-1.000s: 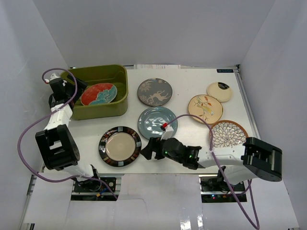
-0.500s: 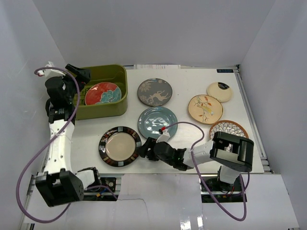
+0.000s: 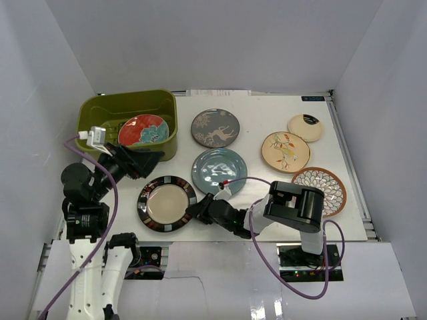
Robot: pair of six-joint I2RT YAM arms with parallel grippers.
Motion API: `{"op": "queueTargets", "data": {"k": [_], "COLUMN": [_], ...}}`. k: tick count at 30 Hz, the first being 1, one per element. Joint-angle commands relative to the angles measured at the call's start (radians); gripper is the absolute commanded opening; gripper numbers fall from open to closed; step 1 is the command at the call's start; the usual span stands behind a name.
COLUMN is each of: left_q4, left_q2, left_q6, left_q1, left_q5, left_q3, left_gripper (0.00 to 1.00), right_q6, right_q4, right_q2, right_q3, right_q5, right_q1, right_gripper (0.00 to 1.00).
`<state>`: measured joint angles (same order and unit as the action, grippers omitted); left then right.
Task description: Place the plates into the plastic bin on the countertop
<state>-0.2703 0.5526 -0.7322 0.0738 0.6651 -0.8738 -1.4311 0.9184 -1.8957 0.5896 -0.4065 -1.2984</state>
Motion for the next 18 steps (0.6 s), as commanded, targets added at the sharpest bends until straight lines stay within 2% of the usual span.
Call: {"op": "queueTargets", "data": {"k": [1, 3, 4, 7, 8, 11, 12, 14, 15, 18], "left_q4": [-0.104, -0.109, -0.118, -0.158, -0.162, -0.164, -0.164, -0.165, -0.167, -0.202], "left_q2": [-0.013, -0.02, -0.017, 0.006, 0.01, 0.023, 0.036, 0.049, 0.053, 0.064], "left_q6": [0.042, 0.094, 0.115, 0.187, 0.191, 0.162, 0.151, 0.13, 0.128, 0.129], "left_q1": [-0.058, -0.068, -0.103, -0.118, -0.12, -0.121, -0.121, -0.12, -0.12, -0.121], "left_q5": [0.146, 0.177, 0.171, 0.15, 0.137, 0.094, 0.094, 0.102, 0.1, 0.062], "left_q3": [0.038, 0.019, -0.029, -0.147, -0.234, -0.388, -0.421, -0.499, -0.517, -0.557], "left_gripper": [0.98, 0.98, 0.98, 0.98, 0.98, 0.98, 0.98, 0.98, 0.98, 0.98], "right_q6": [-0.023, -0.016, -0.003, 0.063, 0.104, 0.211, 0.295, 0.395, 0.491, 0.599], "right_q4": [0.014, 0.066, 0.092, 0.119, 0.106, -0.001, -0.107, -0.189, -0.234, -0.32], "right_q2": [-0.029, -0.014, 0.001, 0.121, 0.16, 0.428, 0.481, 0.611, 0.642, 0.685], "right_q3": [0.024, -0.005, -0.019, -0.075, -0.085, -0.079, -0.062, 0.005, 0.028, 0.169], "right_q5": [-0.049, -0.049, -0.049, -0.057, -0.063, -0.097, -0.113, -0.179, -0.186, -0.169], "right_q1": [-0.004, -0.004, -0.009, -0.03, -0.035, -0.052, -0.052, -0.044, -0.029, 0.013], "right_gripper": [0.2, 0.08, 0.08, 0.08, 0.08, 0.08, 0.08, 0.08, 0.08, 0.08]}}
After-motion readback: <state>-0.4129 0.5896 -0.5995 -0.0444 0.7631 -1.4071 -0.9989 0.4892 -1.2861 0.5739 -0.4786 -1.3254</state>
